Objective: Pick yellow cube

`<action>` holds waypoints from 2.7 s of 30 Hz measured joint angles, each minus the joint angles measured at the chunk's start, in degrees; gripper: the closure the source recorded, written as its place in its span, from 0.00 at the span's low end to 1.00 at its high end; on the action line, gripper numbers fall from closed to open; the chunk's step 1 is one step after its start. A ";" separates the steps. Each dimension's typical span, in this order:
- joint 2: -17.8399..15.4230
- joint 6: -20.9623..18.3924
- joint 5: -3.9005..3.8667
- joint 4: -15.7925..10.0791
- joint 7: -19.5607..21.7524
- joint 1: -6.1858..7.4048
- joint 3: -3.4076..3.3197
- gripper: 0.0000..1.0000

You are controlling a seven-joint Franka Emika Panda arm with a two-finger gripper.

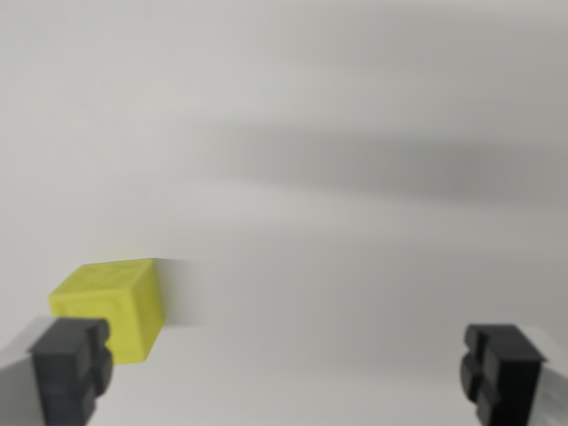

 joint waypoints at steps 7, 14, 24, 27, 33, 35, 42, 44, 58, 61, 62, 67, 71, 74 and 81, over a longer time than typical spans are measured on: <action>0.60 2.59 0.11 -2.28 0.64 1.52 0.00 0.00; 1.44 5.22 0.27 -4.33 1.29 3.08 0.00 0.00; 3.06 9.01 0.57 -6.89 2.24 5.43 0.01 0.00; 3.64 10.18 0.68 -7.56 2.53 6.16 0.01 0.00; 4.83 12.30 0.94 -8.70 3.03 7.53 0.01 0.00; 5.29 13.07 1.04 -9.07 3.21 8.04 0.01 0.00; 7.07 15.76 1.49 -10.22 3.83 9.85 0.02 0.00; 7.64 16.54 1.63 -10.52 3.99 10.39 0.02 0.00; 12.03 21.90 3.08 -11.95 4.91 14.31 0.05 0.00; 12.98 22.96 3.50 -12.16 5.05 15.20 0.05 0.00; 13.24 23.29 3.59 -12.22 5.17 15.47 0.04 0.00; 15.35 24.78 4.11 -11.71 4.95 15.82 0.02 0.00; 17.70 25.52 4.59 -10.11 4.19 15.57 0.02 0.00; 19.31 26.15 4.95 -9.14 3.68 15.44 0.02 0.00; 21.70 29.02 6.02 -9.64 3.08 15.92 0.11 0.00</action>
